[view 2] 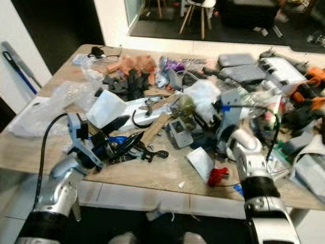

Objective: Picking trash to rubbish bin

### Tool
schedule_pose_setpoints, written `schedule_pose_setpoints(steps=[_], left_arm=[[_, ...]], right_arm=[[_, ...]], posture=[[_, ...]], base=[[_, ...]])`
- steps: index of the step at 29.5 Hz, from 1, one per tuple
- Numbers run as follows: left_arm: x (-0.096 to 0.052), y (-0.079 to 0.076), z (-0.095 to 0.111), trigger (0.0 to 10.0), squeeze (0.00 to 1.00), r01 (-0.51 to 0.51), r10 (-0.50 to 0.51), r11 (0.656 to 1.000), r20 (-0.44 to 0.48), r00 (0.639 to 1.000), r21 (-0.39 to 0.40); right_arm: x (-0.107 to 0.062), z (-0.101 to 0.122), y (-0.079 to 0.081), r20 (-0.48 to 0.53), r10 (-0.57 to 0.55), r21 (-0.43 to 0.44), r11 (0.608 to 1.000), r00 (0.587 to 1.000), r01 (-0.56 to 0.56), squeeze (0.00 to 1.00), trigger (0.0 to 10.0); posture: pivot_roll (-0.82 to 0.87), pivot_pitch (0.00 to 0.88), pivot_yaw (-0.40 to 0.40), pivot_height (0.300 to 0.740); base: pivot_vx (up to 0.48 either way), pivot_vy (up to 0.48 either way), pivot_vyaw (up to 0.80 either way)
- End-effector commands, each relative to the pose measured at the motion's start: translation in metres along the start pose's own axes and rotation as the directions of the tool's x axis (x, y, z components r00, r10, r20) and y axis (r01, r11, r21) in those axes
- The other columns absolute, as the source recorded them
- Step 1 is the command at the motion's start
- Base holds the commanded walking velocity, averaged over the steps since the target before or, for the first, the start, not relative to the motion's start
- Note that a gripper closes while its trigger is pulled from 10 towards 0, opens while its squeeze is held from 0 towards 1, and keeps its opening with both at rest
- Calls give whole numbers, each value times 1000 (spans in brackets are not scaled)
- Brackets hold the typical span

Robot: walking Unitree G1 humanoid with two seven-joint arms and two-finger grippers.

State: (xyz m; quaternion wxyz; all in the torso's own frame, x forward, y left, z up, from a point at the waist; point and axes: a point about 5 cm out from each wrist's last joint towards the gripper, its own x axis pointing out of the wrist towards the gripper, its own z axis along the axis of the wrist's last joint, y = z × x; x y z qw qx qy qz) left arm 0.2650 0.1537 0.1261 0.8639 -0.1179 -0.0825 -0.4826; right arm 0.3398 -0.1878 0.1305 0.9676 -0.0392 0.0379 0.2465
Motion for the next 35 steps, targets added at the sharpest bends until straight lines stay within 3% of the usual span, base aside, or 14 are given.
schedule_pose_setpoints(steps=[1,3,4,8,12,15,23,27,35], left_arm=[[-8,-5,2,10000,0,59,-60,998,-25,998,-11],[-12,-8,3,10000,0,91,-91,996,-39,995,-13],[-20,-12,6,10000,0,152,-153,988,-73,986,-21],[-27,-15,8,10000,0,189,-190,982,-113,975,-23],[-35,-18,12,10000,0,227,-228,974,-158,961,-23],[-37,-22,12,10000,0,258,-260,966,-179,949,-34],[-34,-26,10,10000,0,280,-284,959,-191,940,-47],[-34,-27,10,10000,0,281,-285,958,-194,939,-46],[-32,-29,10,10000,0,290,-294,956,-197,935,-48]], right_arm=[[-4,-1,-1,-49,38,-22,999,998,-39,0,10000],[-4,3,0,-55,67,-32,997,996,-69,0,10000],[-5,12,6,-54,144,-51,988,988,-147,0,10000],[-7,18,15,-65,233,-56,970,970,-237,0,10000],[-9,18,22,-170,292,-83,948,941,-309,0,10000],[-11,16,22,-280,267,-90,949,922,-302,0,10000],[-13,13,13,-384,149,-122,970,911,-210,0,10000],[-16,6,13,-440,145,-83,976,886,-201,0,10000],[-13,7,23,-404,197,-9,975,893,-220,0,10000]], posture=[[-11,0,-30,740],[-11,0,-30,740],[-12,0,-34,740],[-10,0,-35,740],[-9,0,-35,740],[-10,0,-36,740],[-12,0,-35,740],[-11,0,-33,740],[-10,0,-30,740]], base=[[0,0,0],[0,0,0],[0,0,0],[0,0,0],[0,0,0],[0,0,0],[0,0,0],[0,0,0],[0,0,0]])
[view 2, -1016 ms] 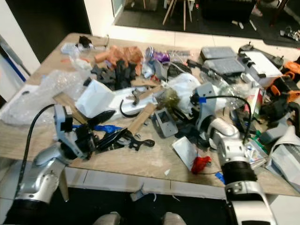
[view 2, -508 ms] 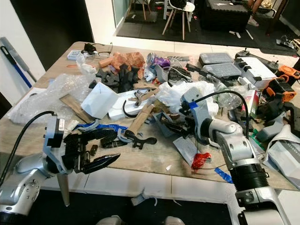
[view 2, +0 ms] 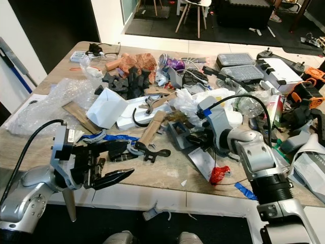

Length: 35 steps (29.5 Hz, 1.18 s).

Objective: Picking trash to rubbish bin

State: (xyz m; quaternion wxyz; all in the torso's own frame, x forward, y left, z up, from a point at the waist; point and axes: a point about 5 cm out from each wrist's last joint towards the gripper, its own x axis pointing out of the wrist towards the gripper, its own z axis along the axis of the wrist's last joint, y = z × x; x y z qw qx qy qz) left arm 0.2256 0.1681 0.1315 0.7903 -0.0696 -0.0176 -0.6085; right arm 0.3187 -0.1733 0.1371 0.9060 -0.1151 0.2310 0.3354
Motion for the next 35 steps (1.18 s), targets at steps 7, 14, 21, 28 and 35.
schedule_pose_setpoints(steps=[7,14,21,28,35], left_arm=[[0,-3,-1,10000,0,19,-19,1000,-29,999,-3],[0,-3,-1,10000,0,24,-24,1000,-32,999,-2],[1,-3,-1,10000,0,28,-28,1000,-36,999,-4],[2,-4,0,10000,0,34,-34,999,-28,999,-7],[5,-4,4,10000,0,34,-34,999,-7,999,15]], right_arm=[[0,9,10,78,73,64,995,994,-78,0,10000],[1,7,14,61,111,89,989,992,-117,0,10000],[-9,18,18,118,168,38,984,979,-173,0,10000],[-37,56,24,373,294,-39,952,880,-302,0,10000],[-40,55,14,371,235,-65,972,898,-227,0,10000]], posture=[[-11,0,-33,740],[-11,0,-33,740],[-12,0,-29,740],[-14,0,-29,740],[-14,0,-29,740]], base=[[0,0,0],[0,0,0],[0,0,0],[0,0,0],[0,0,0]])
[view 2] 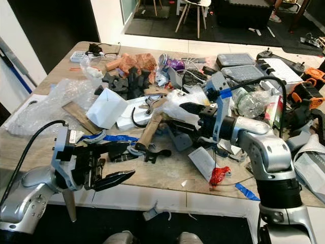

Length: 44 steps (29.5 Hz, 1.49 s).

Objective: Picking trash to rubbish bin

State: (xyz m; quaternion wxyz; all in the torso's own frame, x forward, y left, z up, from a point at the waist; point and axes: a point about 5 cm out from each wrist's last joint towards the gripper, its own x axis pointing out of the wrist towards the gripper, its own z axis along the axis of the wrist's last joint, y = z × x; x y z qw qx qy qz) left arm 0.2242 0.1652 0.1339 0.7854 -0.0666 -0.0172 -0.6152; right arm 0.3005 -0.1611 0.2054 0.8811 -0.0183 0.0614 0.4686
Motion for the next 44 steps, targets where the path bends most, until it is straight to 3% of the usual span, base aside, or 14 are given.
schedule_pose_setpoints(steps=[1,4,10,11,14,18,25,27,30,36,44], left_arm=[[3,0,3,10000,0,5,-5,1000,7,1000,16],[4,4,5,10000,0,-31,30,999,23,999,25],[4,16,8,10000,0,-147,145,988,52,988,42],[5,22,9,10000,0,-200,197,979,57,979,50],[5,25,9,10000,0,-228,224,972,62,973,54],[5,25,9,10000,0,-234,230,971,63,971,58],[7,28,9,10000,0,-261,257,963,66,964,72],[8,28,9,10000,0,-262,257,962,67,964,75],[7,28,10,10000,0,-262,258,962,66,964,77],[8,28,10,10000,0,-257,252,963,66,966,78],[9,28,10,10000,0,-251,246,965,66,967,77]], right_arm=[[-3,-1,-3,-9,-29,-35,999,1000,28,0,10000],[-4,4,-4,13,-40,-63,997,999,40,0,10000],[-8,16,-16,26,-158,-214,964,987,160,0,10000],[-12,13,-24,-28,-220,-302,932,975,202,0,10000],[-16,6,-28,-93,-260,-357,910,961,212,0,10000],[-20,1,-31,-133,-281,-384,899,950,212,0,10000],[-25,-12,-48,-190,-400,-485,832,897,268,0,10000],[-23,-16,-48,-176,-381,-468,844,908,263,0,10000],[-20,-7,-36,-90,-257,-352,912,962,211,0,10000],[-22,-3,-26,-53,-165,-315,939,985,140,0,10000],[-23,-10,-25,-90,-140,-336,936,986,102,0,10000]], posture=[[-14,0,-29,740],[-14,0,-29,740],[-13,0,-29,740],[-13,0,-29,740],[-14,0,-30,740],[-14,0,-29,740],[-13,0,-27,740],[-13,0,-27,740],[-7,0,-26,740],[-7,0,-26,740],[-11,0,-23,740]], base=[[0,0,0],[0,0,0],[0,0,0],[0,0,0],[0,0,0],[0,0,0],[0,0,0],[0,0,0],[0,0,0],[0,0,0],[0,0,0]])
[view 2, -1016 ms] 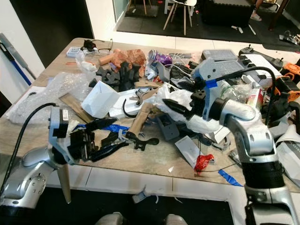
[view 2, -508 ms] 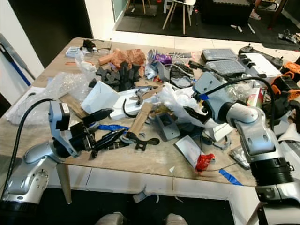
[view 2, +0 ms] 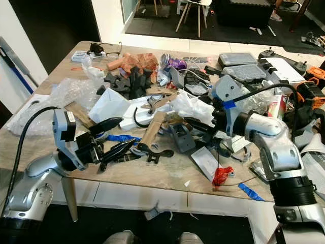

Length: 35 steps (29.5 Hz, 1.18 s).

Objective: Picking trash to rubbish bin

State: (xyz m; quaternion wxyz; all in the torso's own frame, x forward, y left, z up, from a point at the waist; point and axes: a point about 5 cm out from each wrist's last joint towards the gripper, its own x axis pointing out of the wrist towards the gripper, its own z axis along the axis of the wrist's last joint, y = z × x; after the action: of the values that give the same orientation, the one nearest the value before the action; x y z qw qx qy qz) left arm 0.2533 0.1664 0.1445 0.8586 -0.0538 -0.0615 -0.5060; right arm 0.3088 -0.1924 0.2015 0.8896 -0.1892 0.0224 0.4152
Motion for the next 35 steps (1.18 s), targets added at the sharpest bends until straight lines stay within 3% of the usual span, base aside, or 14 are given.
schedule_pose_setpoints(steps=[1,5,21,26,30,31,32,33,35], left_arm=[[2,-1,-3,10000,0,5,-5,1000,-9,1000,-2],[2,-1,-2,10000,0,7,-7,1000,-9,1000,-2],[4,-2,-3,10000,0,23,-23,1000,-13,1000,-3],[4,-3,-3,10000,0,26,-26,1000,-14,1000,-2],[4,-3,-3,10000,0,28,-28,1000,-15,999,0],[4,-3,-2,10000,0,28,-28,1000,-15,1000,0],[4,-3,-2,10000,0,27,-27,1000,-15,1000,0],[3,-3,-2,10000,0,26,-26,1000,-16,1000,1],[3,-2,-2,10000,0,26,-26,1000,-17,1000,2]], right_arm=[[-2,-8,-1,-42,-11,-12,1000,999,11,0,10000],[-2,-19,-13,-131,-109,-79,992,985,99,0,10000],[7,-33,-22,-114,-177,-79,982,977,169,0,10000],[9,-35,-21,-71,-172,-37,985,982,170,0,10000],[9,-42,-27,-43,-188,73,979,981,190,0,10000],[9,-43,-27,-39,-188,85,978,981,191,0,667],[9,-44,-28,-38,-189,91,977,981,191,0,667],[9,-45,-27,-45,-182,89,979,982,185,0,0],[10,-47,-26,-52,-175,84,980,983,179,0,0]], posture=[[-11,0,-23,740],[-11,0,-23,740],[-8,0,-20,740],[-6,0,-18,740],[-3,0,-15,740],[-3,0,-15,740],[-3,0,-15,740],[-2,0,-14,740],[-2,0,-14,740]], base=[[0,0,0],[0,0,0],[0,0,0],[0,0,0],[0,0,0],[0,0,0],[0,0,0],[0,0,0],[0,0,0]])
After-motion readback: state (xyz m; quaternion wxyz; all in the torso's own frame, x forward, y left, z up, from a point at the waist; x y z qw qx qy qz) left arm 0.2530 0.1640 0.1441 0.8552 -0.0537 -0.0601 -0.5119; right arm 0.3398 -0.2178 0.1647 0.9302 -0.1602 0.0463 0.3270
